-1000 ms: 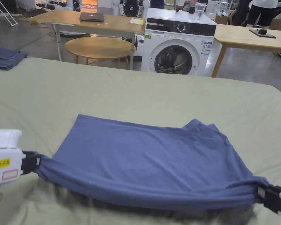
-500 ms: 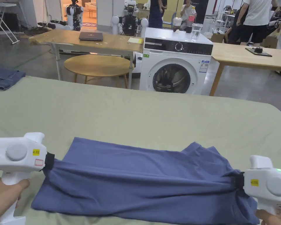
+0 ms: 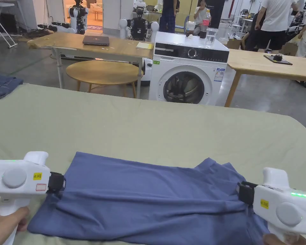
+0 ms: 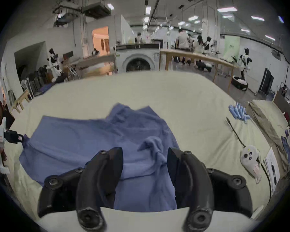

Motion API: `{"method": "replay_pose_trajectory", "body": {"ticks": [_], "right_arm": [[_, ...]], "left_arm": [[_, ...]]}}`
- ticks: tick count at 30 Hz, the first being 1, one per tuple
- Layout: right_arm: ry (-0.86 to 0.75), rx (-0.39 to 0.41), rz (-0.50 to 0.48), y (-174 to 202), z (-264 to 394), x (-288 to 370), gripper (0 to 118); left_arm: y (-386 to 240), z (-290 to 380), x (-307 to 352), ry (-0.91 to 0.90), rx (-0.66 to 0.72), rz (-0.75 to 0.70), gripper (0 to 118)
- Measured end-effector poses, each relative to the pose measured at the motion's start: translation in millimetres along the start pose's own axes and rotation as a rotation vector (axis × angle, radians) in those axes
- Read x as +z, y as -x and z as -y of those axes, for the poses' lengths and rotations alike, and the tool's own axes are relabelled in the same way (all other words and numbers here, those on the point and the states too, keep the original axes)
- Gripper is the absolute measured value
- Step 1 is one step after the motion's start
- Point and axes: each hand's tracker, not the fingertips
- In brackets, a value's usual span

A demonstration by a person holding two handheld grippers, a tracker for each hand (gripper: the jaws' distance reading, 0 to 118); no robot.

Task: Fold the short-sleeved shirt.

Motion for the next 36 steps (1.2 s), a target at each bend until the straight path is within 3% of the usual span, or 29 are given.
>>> {"method": "replay_pose_trajectory", "body": {"ticks": [7, 8, 10, 12, 15, 21, 30, 33, 35, 36], "right_arm": [[-0.274, -0.027, -0.017, 51.6, 20.5, 60.7, 56], [-0.281, -0.030, -0.029, 58.8, 23.9, 65.6, 49], [-0.307, -0.032, -0.039, 67.5, 30.0, 72.6, 12], [-0.334, -0.038, -0.031, 76.6, 34.9, 80.5, 6], [-0.350, -0.035, -0.054, 84.6, 39.9, 89.9, 2], [-0.396, 0.010, -0.047, 96.5, 55.6, 107.7, 0], [-0.332, 0.036, -0.059, 96.1, 65.6, 102.7, 0], [-0.299, 0.021, -0.066, 90.5, 68.8, 97.8, 0], [-0.280, 0.020, -0.051, 88.1, 71.4, 94.5, 0], [-0.272, 0.020, -0.053, 86.1, 72.2, 93.6, 0]], "left_arm": [[-44.6, 32.9, 69.0, -0.387, -0.099, 0.006, 42], [-52.5, 39.0, 78.0, -0.430, -0.110, -0.031, 42], [-55.3, 48.5, 84.8, -0.488, -0.112, -0.044, 31], [-59.1, 57.1, 94.1, -0.516, -0.099, -0.035, 3], [-62.3, 68.6, 104.9, -0.553, -0.086, -0.055, 0], [-58.1, 84.6, 112.8, -0.497, -0.143, -0.121, 0], [7.5, 60.6, 55.6, -0.074, -0.003, -0.059, 0], [31.4, 47.4, 28.5, 0.053, 0.090, 0.006, 19], [39.3, 41.6, 11.8, 0.128, 0.132, 0.047, 21], [40.8, 40.0, 4.3, 0.162, 0.133, 0.038, 34]]}}
